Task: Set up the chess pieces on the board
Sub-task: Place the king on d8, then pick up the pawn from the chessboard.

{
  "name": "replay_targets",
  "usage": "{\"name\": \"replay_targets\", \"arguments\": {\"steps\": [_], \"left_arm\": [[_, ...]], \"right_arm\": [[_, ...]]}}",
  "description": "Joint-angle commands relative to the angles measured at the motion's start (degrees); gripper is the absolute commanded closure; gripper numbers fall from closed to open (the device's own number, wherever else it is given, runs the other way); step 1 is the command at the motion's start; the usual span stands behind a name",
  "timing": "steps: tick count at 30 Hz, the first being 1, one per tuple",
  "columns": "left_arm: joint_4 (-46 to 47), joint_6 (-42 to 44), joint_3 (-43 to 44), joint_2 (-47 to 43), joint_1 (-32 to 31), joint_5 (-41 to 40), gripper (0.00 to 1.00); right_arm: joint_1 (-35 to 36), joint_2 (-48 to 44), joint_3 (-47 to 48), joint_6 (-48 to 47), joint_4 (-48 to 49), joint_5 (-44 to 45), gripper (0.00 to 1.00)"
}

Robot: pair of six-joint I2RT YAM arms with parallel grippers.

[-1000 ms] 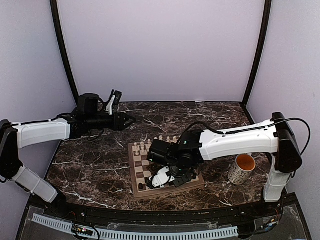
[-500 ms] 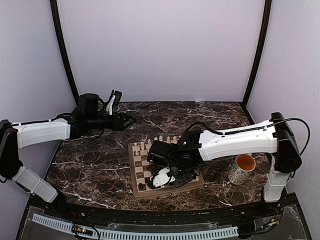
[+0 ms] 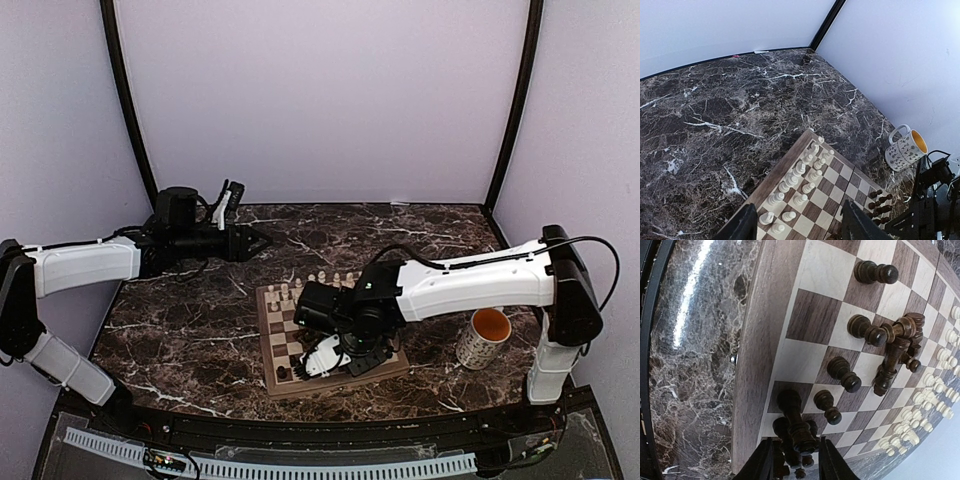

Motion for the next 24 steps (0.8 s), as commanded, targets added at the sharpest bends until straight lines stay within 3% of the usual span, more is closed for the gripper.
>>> {"name": "replay_targets", "arguments": {"steps": [1, 8, 13, 16, 21, 24], "left_arm": [[-0.6, 0.7, 1.5, -0.4, 0.5, 1.0, 0.40], [-5.2, 5.4, 3.5, -0.6, -2.0, 0.8, 0.42], [-21.2, 14.6, 11.0, 2.2, -11.1, -10.7, 0.48], [-31.2, 14.2, 14.8, 4.5, -12.6, -14.1, 0.51], [-30.5, 14.0, 11.1, 4.7, -13.1, -7.3, 0.52], [-32.8, 12.5, 11.2, 5.2, -13.5, -11.3, 0.53]], "right_arm": [[-0.7, -3.3, 4.0, -0.2, -1.7, -0.5, 0.65], [-8.9, -9.5, 7.9, 0.1, -2.3, -11.0, 0.61], [-18.6, -13.2, 4.7, 3.9, 4.2, -24.9, 0.63], [-22.9, -13.8, 1.5, 6.7, 9.0, -31.2, 0.65], [-25.3, -11.9, -1.9, 9.2, 14.7, -37.3, 0.65], [-24.8, -8.8, -0.6, 10.0, 15.4, -38.8, 0.64]]}}
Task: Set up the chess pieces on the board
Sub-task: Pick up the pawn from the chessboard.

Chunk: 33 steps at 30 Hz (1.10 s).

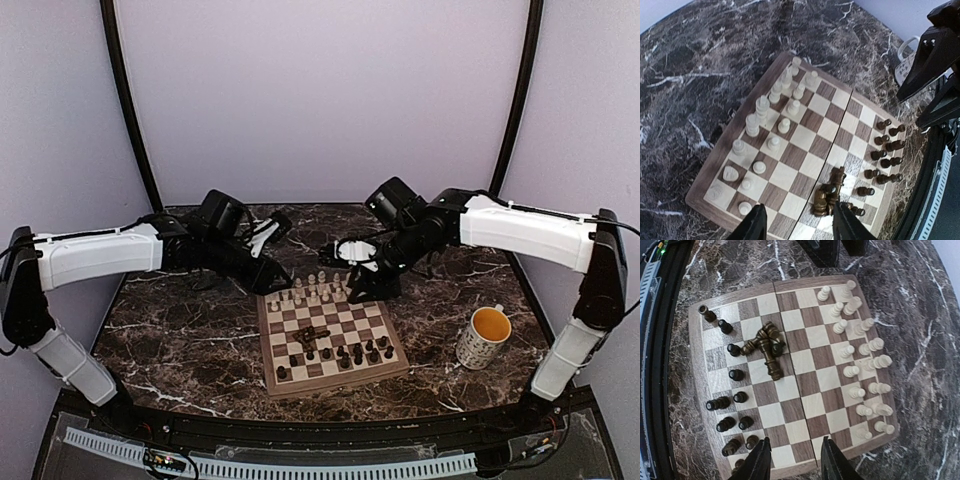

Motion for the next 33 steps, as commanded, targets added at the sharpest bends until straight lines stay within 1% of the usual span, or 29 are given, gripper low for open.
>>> {"name": "replay_targets", "arguments": {"steps": [1, 3, 4, 5, 6, 7, 8, 9, 10, 13, 20, 28, 33], "left_arm": [[-5.5, -0.6, -1.6, -0.2, -0.3, -4.0, 0.52], [-4.7, -1.9, -2.9, -2.1, 0.3, -13.2, 0.48], [-4.1, -3.1, -3.5, -3.6, 0.9, -14.8, 0.47], [-3.8, -3.7, -4.0, -4.3, 3.0, -16.4, 0.47], [-2.3, -4.9, -5.6, -6.0, 4.2, -16.6, 0.46], [0.2, -5.3, -6.8, -6.9, 7.1, -16.2, 0.46], [1.8, -6.3, -9.4, -9.0, 8.4, -16.1, 0.45], [5.4, -6.6, -10.9, -10.0, 10.8, -15.5, 0.45], [7.0, -6.7, -13.3, -11.7, 11.8, -15.1, 0.45], [9.1, -7.2, -14.7, -13.0, 14.1, -13.7, 0.44], [8.8, -7.2, -13.9, -10.8, 14.3, -11.0, 0.44], [9.2, -7.5, -14.0, -10.4, 14.4, -10.2, 0.44], [9.2, -7.6, -13.8, -9.9, 14.4, -9.6, 0.44]], "right_arm": [[1.0, 4.8, 1.9, 3.2, 4.7, -6.0, 0.64], [2.2, 8.7, 6.3, 3.5, 2.1, -5.4, 0.63], [3.0, 10.5, 7.9, 3.8, 1.3, -4.7, 0.63], [3.6, 12.0, 9.1, 3.9, 0.7, -4.1, 0.63], [4.2, 13.4, 9.9, 3.9, 0.4, -3.9, 0.63], [4.7, 14.4, 10.5, 3.9, 0.3, -3.8, 0.63], [5.3, 15.3, 11.1, 4.2, 0.3, -3.6, 0.63], [5.6, 16.4, 11.9, 4.3, 0.1, -3.4, 0.63], [6.0, 17.4, 12.9, 4.6, -0.4, -3.2, 0.63], [6.4, 20.9, 15.8, 5.1, -2.2, -2.5, 0.63], [7.2, 24.9, 19.2, 5.2, -4.1, -3.1, 0.63], [7.4, 27.7, 21.1, 5.9, -4.8, -1.7, 0.66], [7.4, 28.7, 21.7, 5.7, -5.7, -2.6, 0.67]]}}
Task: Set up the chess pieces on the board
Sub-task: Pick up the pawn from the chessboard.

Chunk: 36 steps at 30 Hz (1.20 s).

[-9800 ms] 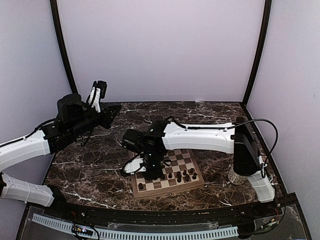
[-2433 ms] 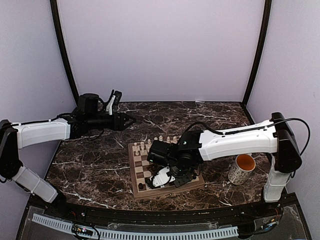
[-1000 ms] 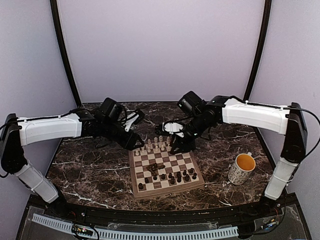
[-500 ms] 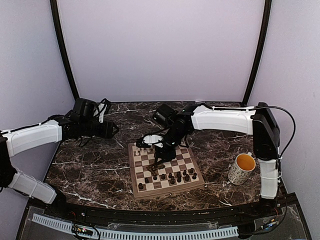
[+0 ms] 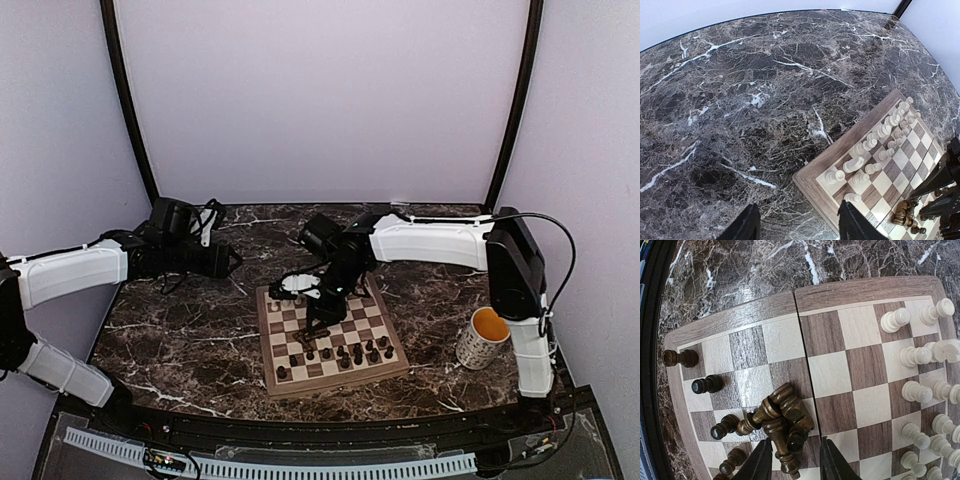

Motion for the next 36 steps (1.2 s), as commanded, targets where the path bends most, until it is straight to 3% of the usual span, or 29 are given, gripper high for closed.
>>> {"name": "replay_targets", "arguments": {"steps": [1, 9, 18, 24, 36], "left_arm": [[1.1, -0.5, 0.1, 0.3, 0.0, 1.2, 0.44], [1.1, -0.7, 0.1, 0.3, 0.0, 1.6, 0.44], [1.1, -0.9, 0.2, 0.2, 0.0, 2.2, 0.44], [1.2, -1.0, 0.1, 0.1, 0.0, 2.5, 0.44], [1.5, -1.0, 0.2, -0.2, 0.0, 2.5, 0.44]], "right_arm": [[0.7, 1.1, 1.7, 0.3, -1.6, -0.2, 0.67], [0.6, 2.1, 2.2, 1.7, -1.4, 2.2, 0.79], [0.6, 2.8, 2.8, 2.6, -1.2, 3.4, 0.80], [0.6, 2.3, 3.2, 2.2, -2.0, 3.2, 0.89], [1.6, -6.9, -1.4, 0.8, 1.1, 10.1, 0.91]]}}
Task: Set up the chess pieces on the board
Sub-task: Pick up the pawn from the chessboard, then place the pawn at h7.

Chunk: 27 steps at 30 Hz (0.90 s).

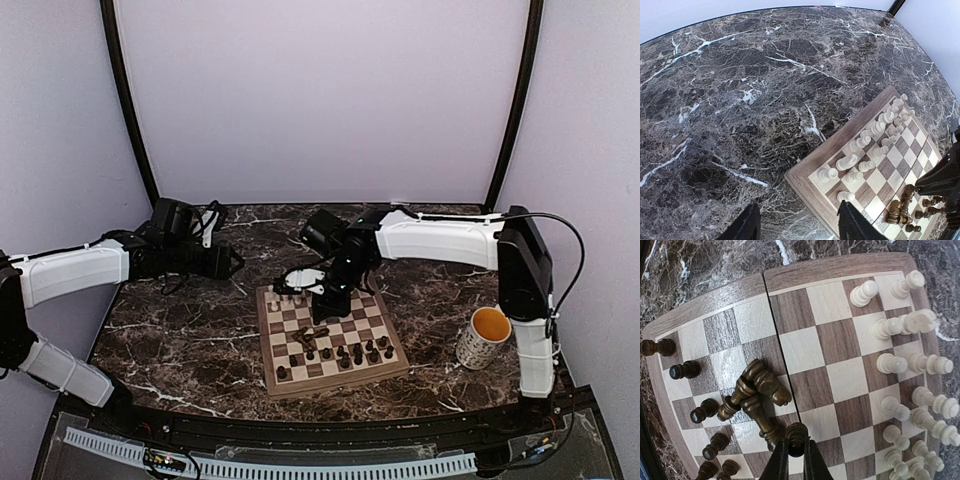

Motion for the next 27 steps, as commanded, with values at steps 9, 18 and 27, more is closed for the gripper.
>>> {"name": "replay_targets", "arguments": {"steps": [9, 18, 27], "left_arm": [[1.4, -0.3, 0.3, -1.0, 0.3, 0.3, 0.44], [1.3, -0.2, 0.1, -2.0, 0.3, 0.7, 0.44], [1.2, -0.3, 0.2, -2.1, 0.4, 1.6, 0.44]], "right_arm": [[7.4, -1.9, 4.0, -2.8, -1.4, -2.1, 0.91], [8.7, 5.8, 11.4, -3.2, -6.3, -4.0, 0.91], [10.2, 10.1, 18.2, -3.1, -9.5, -4.6, 0.90]]}}
